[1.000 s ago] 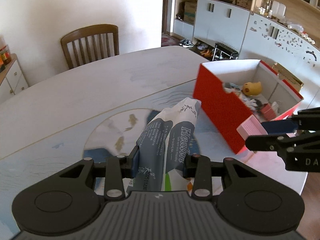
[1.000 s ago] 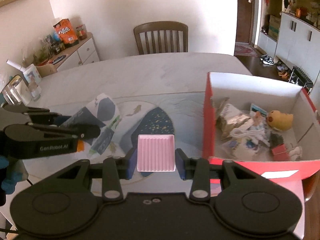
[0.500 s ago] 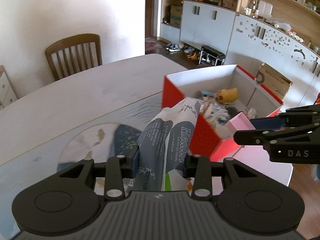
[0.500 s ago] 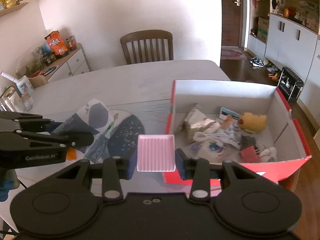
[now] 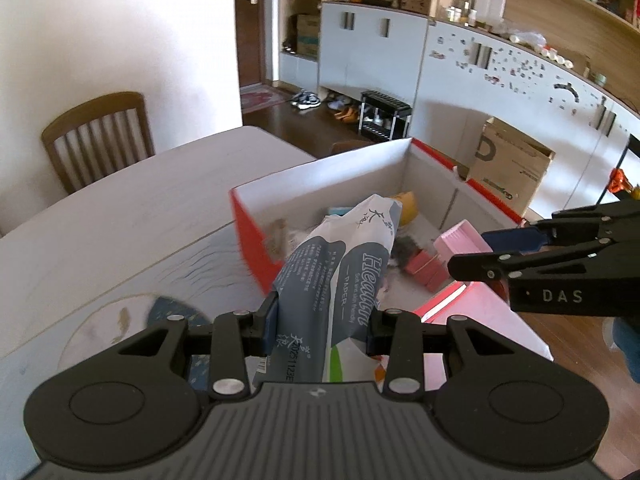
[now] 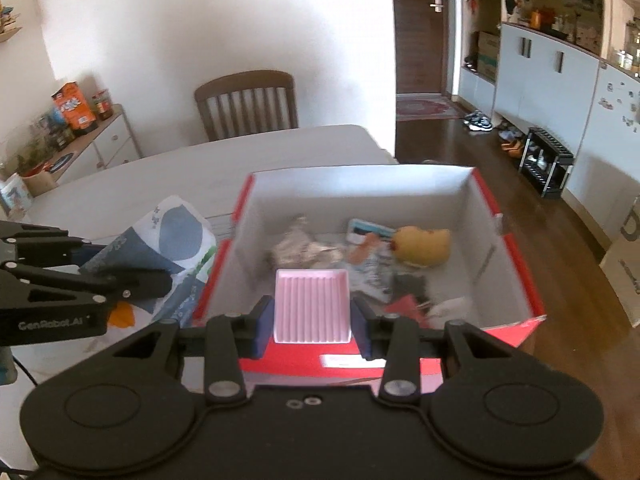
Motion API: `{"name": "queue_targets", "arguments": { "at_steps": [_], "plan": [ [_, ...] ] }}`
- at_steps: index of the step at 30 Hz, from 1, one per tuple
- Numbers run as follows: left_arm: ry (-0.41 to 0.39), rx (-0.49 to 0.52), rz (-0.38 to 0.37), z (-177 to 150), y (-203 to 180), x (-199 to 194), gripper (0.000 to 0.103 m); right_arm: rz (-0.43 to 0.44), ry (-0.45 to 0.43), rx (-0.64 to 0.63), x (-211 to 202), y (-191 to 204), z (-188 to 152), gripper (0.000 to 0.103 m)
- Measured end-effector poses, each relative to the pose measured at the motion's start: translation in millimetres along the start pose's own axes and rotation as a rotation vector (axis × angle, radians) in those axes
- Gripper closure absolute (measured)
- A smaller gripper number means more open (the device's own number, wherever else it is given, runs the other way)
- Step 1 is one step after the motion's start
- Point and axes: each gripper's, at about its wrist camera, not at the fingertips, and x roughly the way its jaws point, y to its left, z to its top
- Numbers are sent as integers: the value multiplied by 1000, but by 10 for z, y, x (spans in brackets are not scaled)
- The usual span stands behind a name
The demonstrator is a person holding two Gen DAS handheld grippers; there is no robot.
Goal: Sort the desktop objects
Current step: 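Carry the tissue pack and pink sponge over the red box with both tools, then lower both items into the red box and open both tools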
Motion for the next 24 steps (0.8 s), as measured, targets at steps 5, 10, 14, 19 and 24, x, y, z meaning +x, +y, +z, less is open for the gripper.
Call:
{"name": "queue_targets", "arguments": {
  "at_steps": [5,10,14,19,24],
  "plan": [
    [6,26,-13,142,-186,162,66,-31,-8,6,10,-281,51,63],
    [19,43,-14,254,-269,333,66,-52,-6,-2,79,-474,96,63],
    [38,46,-4,346,-309,506,66,-61,6,-21,176,-585,145,63],
    [66,48,21,415,-316,736,66,-61,39,-33,393,-708,223,63],
    [79,59,24,466,-313,902,65,-62,60,-66,621,-750,283,63]
  ]
}}
